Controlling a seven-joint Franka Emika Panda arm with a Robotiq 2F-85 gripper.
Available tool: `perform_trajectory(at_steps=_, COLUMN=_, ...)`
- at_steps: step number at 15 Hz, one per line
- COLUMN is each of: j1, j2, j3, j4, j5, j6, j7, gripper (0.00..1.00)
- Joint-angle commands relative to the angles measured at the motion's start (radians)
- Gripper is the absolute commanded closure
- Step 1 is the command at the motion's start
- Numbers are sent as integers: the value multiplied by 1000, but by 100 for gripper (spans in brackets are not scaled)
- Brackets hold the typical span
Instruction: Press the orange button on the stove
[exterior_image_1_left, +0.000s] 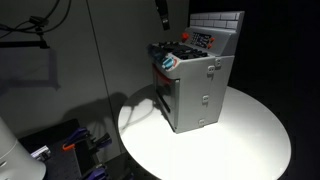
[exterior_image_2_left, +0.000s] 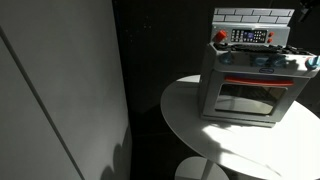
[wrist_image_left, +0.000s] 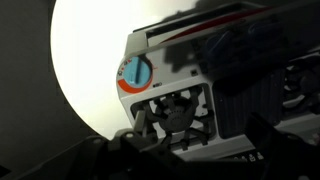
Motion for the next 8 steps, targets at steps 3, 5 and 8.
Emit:
perform_trajectory(at_steps=3, j1=-4, j2=112, j3=-25, j4=150, j5=-65, j6=3, j7=87, gripper=0)
perform_trajectory(at_steps=5, j1=-1, j2=151, j3=-36, j4=189, j5=-89, j6=17, j7=105, gripper=0)
perform_trajectory(at_steps=8, j1=6, j2=207, j3=-56, j4=231, j5=-115, j6=47, j7=120, gripper=0)
